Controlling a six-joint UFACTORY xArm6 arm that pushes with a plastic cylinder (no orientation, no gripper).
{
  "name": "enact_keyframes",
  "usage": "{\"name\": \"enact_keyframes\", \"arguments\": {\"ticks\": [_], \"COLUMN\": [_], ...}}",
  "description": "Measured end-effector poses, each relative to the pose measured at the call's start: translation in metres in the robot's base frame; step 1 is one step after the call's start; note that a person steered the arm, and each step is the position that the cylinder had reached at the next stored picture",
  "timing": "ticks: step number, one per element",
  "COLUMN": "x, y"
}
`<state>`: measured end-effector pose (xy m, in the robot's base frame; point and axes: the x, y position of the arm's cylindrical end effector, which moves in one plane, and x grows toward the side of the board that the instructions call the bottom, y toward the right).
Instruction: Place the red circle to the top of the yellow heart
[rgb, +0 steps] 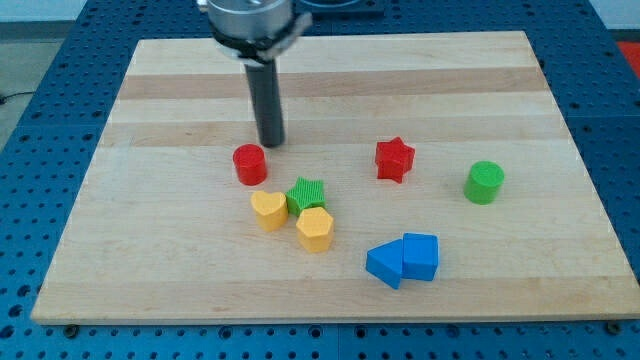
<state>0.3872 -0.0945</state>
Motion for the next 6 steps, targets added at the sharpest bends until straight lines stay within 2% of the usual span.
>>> {"name": "enact_keyframes", "arguments": {"ticks": [1,2,3,4,5,6], "x": [0.003,0.029,0.055,0.048,0.021,0.041], "y": [-0.052,-0.091,-0.083,-0.058,-0.038,-0.007]}}
